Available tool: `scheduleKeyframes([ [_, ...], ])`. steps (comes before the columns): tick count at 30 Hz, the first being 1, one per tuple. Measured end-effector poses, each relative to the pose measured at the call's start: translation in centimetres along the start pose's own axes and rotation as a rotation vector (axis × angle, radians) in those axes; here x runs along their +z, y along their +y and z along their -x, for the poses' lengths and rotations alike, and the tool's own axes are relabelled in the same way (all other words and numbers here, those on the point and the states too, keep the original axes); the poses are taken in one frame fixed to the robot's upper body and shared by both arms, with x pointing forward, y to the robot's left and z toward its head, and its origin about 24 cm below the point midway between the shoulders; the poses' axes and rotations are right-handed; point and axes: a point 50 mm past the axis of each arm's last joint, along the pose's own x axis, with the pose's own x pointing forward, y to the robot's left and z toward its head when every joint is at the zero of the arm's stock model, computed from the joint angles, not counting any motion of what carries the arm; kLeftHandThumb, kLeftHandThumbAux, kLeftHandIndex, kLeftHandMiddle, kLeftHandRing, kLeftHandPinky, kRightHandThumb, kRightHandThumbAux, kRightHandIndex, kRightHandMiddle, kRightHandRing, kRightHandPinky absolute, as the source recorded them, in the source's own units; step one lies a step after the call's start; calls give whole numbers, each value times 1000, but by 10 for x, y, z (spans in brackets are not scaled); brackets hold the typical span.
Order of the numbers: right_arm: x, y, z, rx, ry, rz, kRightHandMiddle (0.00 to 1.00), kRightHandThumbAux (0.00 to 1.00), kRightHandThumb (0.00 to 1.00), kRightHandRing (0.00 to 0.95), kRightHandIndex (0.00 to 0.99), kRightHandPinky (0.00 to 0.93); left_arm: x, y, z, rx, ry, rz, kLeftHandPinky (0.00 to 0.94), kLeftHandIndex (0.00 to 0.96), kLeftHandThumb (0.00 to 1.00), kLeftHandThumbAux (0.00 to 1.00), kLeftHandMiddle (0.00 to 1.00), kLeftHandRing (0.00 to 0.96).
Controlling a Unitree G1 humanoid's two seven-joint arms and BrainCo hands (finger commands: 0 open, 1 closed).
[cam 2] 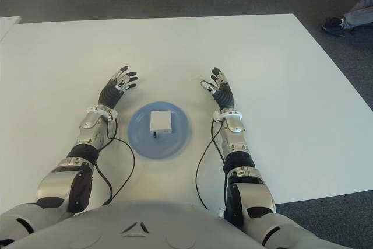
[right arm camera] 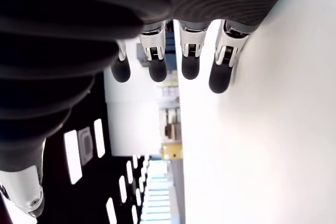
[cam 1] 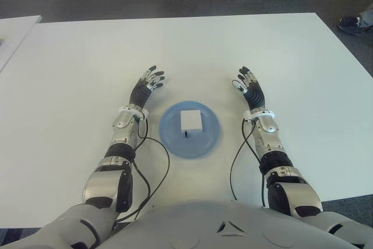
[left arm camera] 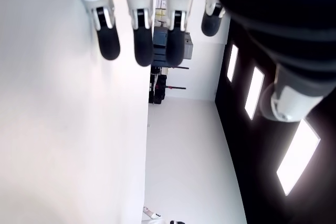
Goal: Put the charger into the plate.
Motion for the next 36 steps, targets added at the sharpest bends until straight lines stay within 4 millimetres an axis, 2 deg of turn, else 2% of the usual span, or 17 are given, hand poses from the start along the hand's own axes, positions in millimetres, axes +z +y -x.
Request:
scheduleKeyframes([
  [6, 0, 0, -2, 17, 1, -2, 36, 629, 25, 0, 0, 0, 0, 0, 0, 27, -5, -2, 94, 18, 0, 497, 96, 97],
  [15, 0, -1, -4, 51, 8, 16, 30, 618, 3, 0, 0, 0, -1, 0, 1, 128, -22, -2, 40, 0, 0, 543, 20, 23],
  [23, 0, -1, -5, 67, 11, 26, 8, 605, 0, 0, 0, 0, -2, -1, 1, 192, -26, -11, 27, 0, 6, 563, 1, 2],
  [36, 0, 4, -9, 99, 24, 31, 0, 603, 0, 0, 0, 0, -3, -5, 5, 327, -53, -20, 25, 0, 86, 555, 0, 0],
])
